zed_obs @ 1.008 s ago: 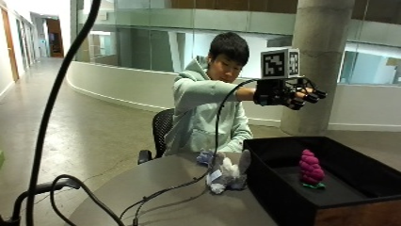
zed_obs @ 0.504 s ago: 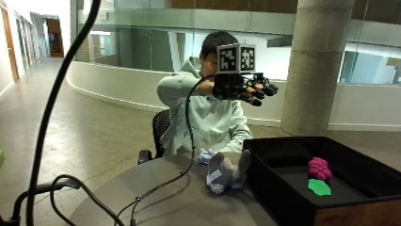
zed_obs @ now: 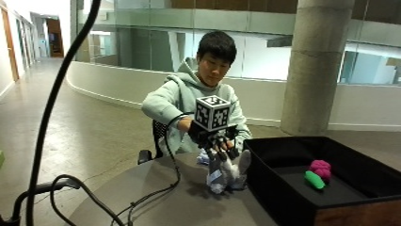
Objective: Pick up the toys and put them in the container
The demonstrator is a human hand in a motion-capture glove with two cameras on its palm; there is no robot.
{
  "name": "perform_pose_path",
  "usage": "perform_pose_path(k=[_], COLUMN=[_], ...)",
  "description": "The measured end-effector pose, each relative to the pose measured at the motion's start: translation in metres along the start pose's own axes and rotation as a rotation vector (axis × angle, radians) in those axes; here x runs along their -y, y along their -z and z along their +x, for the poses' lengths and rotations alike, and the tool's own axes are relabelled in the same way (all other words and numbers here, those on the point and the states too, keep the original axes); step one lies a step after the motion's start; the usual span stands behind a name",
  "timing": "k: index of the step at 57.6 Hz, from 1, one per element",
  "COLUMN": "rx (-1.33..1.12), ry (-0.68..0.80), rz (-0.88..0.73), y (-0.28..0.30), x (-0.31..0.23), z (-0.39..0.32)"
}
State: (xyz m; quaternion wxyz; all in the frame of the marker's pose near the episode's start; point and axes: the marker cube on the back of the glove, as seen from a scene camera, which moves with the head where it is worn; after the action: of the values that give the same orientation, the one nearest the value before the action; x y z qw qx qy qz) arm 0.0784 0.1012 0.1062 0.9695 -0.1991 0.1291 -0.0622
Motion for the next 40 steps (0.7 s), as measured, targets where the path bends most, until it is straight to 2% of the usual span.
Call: perform_pose_path(k=[13, 24, 34, 40], rx=[-0.011, -0.042, -0.199, -0.101], ry=[-0.006, -0.022, -0.049, -0.054], rz=[-0.121, -0.107, -0.245, -0.252], y=[-0.06, -0.061, -0.048, -0.045], x=[-0.003, -0.006, -0.016, -0.024], z=[0.004, 0.015, 0.035, 0.037])
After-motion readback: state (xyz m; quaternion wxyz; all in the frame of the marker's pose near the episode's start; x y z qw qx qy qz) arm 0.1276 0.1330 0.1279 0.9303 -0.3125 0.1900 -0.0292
